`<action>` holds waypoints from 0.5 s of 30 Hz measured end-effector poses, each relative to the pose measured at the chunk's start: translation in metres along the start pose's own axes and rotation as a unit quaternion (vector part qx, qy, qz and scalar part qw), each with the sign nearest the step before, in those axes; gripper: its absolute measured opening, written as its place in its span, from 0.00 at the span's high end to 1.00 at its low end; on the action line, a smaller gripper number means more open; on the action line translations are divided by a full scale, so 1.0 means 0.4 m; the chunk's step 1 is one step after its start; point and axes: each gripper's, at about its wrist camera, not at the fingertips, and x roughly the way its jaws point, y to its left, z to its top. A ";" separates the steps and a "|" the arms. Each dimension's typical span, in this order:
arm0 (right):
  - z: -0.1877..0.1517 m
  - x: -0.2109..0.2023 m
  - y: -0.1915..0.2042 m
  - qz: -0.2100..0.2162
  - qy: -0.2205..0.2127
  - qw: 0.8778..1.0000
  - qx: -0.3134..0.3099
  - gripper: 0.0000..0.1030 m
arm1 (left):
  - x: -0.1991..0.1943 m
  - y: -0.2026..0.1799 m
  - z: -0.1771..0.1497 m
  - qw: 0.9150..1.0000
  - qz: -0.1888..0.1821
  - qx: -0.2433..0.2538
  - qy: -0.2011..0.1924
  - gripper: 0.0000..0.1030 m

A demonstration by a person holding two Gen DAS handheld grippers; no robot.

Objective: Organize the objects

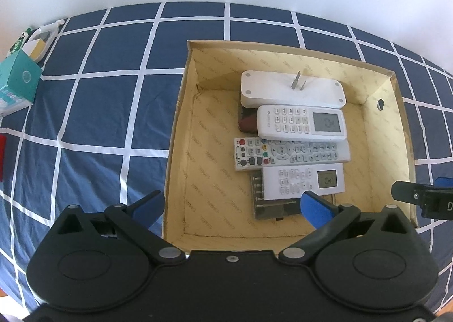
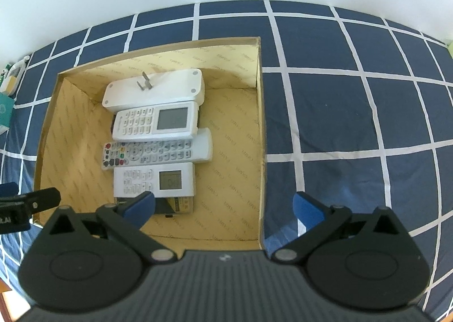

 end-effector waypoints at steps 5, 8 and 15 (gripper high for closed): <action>0.000 -0.002 0.002 0.003 0.001 1.000 0.001 0.00 | -0.008 -0.002 0.002 1.000 0.001 0.007 -0.008 0.00; -0.001 -0.003 0.005 0.000 -0.001 1.000 -0.001 0.00 | -0.009 -0.001 0.003 1.000 0.003 0.007 -0.010 0.00; -0.003 -0.006 0.003 0.000 -0.002 1.000 0.001 0.00 | -0.012 0.002 0.001 1.000 0.004 0.005 -0.009 0.00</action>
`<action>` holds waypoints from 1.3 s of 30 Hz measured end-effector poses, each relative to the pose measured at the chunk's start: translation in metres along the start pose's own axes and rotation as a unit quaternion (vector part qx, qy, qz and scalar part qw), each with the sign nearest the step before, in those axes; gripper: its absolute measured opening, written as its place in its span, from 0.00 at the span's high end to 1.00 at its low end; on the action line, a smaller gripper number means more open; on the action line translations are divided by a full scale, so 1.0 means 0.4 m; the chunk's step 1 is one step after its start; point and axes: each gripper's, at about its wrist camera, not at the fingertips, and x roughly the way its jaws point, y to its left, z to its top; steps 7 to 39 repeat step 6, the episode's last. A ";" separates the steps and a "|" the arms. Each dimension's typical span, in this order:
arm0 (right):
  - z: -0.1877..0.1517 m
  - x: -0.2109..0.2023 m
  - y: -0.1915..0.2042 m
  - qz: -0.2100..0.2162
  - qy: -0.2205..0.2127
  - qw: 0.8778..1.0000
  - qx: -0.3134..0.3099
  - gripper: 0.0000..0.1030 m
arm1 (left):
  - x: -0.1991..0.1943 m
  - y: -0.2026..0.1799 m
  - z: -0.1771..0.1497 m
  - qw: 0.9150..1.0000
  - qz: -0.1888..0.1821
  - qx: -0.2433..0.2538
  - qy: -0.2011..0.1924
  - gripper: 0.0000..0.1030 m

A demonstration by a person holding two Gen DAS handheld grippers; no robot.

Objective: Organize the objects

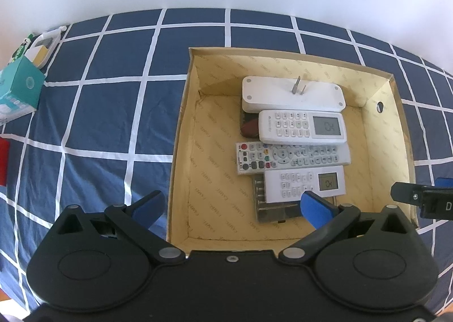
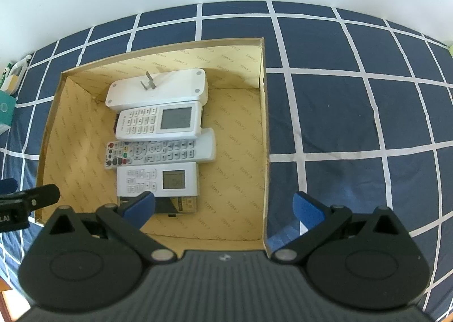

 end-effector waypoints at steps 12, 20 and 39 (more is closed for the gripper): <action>0.003 -0.002 0.003 0.001 -0.001 1.000 -0.002 0.00 | 0.006 0.006 0.003 1.000 0.008 -0.001 0.008 0.00; 0.003 -0.002 0.003 0.001 -0.001 1.000 -0.002 0.00 | 0.006 0.006 0.003 1.000 0.008 -0.001 0.008 0.00; 0.003 -0.002 0.003 0.001 -0.001 1.000 -0.002 0.00 | 0.006 0.006 0.003 1.000 0.008 -0.001 0.008 0.00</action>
